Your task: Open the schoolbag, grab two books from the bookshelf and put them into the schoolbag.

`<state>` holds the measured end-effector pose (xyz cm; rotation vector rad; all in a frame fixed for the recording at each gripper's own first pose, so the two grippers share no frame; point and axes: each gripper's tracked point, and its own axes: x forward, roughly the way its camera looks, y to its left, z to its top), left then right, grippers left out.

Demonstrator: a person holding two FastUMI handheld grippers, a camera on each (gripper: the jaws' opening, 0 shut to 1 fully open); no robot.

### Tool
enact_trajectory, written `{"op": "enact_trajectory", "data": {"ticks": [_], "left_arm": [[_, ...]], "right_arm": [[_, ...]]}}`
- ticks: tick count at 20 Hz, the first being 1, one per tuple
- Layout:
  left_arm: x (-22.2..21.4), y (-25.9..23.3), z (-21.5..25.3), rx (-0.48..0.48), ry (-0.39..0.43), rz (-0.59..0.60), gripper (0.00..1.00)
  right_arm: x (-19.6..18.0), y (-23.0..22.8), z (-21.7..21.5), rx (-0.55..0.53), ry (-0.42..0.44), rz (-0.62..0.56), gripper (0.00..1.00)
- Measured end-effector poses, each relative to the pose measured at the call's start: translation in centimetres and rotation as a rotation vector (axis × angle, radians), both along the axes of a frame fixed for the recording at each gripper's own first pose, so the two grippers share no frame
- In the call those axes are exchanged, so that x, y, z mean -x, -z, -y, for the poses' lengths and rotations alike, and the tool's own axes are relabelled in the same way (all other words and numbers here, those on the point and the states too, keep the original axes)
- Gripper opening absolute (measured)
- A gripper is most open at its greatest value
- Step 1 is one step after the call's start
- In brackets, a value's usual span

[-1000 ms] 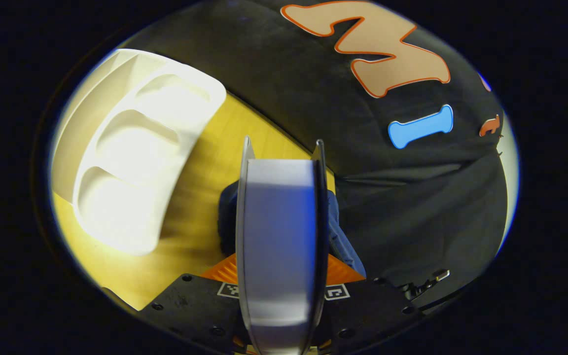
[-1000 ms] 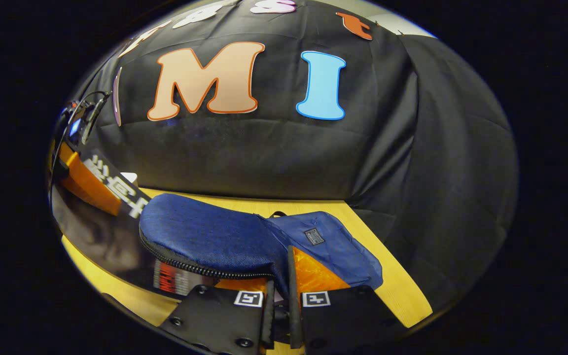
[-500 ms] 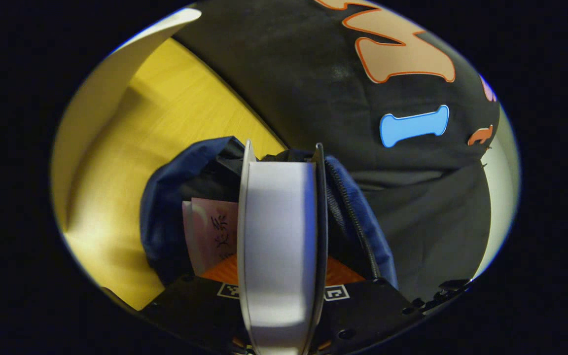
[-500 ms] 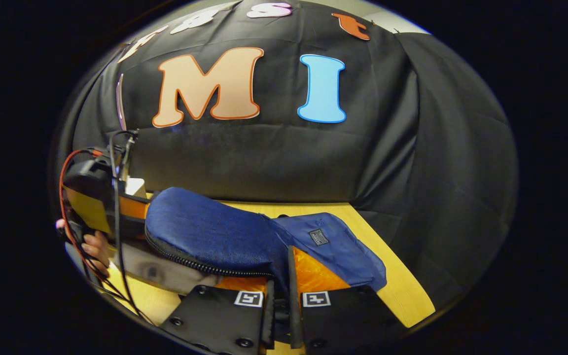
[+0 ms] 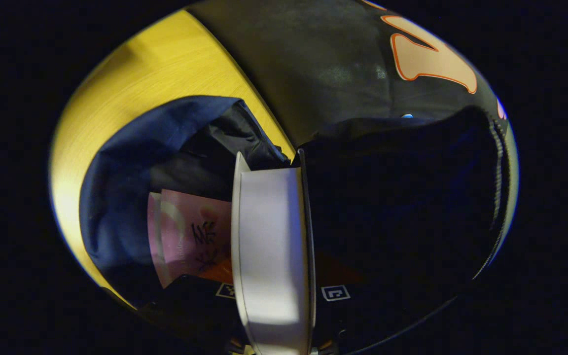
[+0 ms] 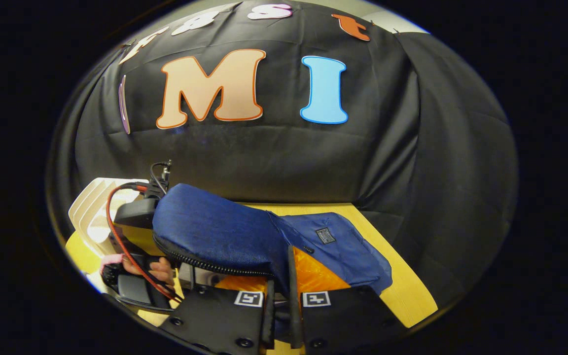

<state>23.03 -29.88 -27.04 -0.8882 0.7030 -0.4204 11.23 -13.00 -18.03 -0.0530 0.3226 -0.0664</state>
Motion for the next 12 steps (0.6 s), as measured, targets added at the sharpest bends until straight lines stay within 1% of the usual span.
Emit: {"op": "enact_trajectory", "data": {"ticks": [3, 5, 6, 7, 9, 10, 11, 12], "left_arm": [[-0.3, 1.3, 1.4, -0.001, 0.016, -0.024, 0.41], [-0.3, 1.8, 1.6, -0.019, 0.038, -0.052, 0.46], [0.0, 2.0, 1.3, -0.058, 0.044, -0.054, 0.51], [0.5, 1.8, 1.1, -0.095, 0.056, -0.045, 0.56], [1.7, 1.1, 0.2, -0.181, 0.07, -0.021, 0.66], [1.8, 1.2, -0.2, -0.243, 0.062, -0.016, 0.78], [2.3, 1.0, -1.1, -0.293, 0.052, -0.017, 0.87], [3.0, 0.4, -1.9, -0.333, 0.05, -0.02, 0.95]], "right_arm": [[0.1, 0.2, -0.1, 0.01, 0.005, -0.001, 0.15], [0.1, -0.1, 0.3, 0.004, 0.016, 0.002, 0.15], [0.0, -0.2, 0.6, -0.006, 0.029, 0.006, 0.15], [-0.1, -0.3, 0.9, -0.025, 0.04, 0.009, 0.17], [-0.2, -0.5, 1.4, -0.063, 0.058, 0.012, 0.15], [-0.2, -0.4, 1.5, -0.069, 0.063, 0.012, 0.15], [-0.2, -0.6, 1.5, -0.066, 0.062, 0.011, 0.16], [-0.2, -0.5, 1.6, -0.061, 0.06, 0.01, 0.15]]}}
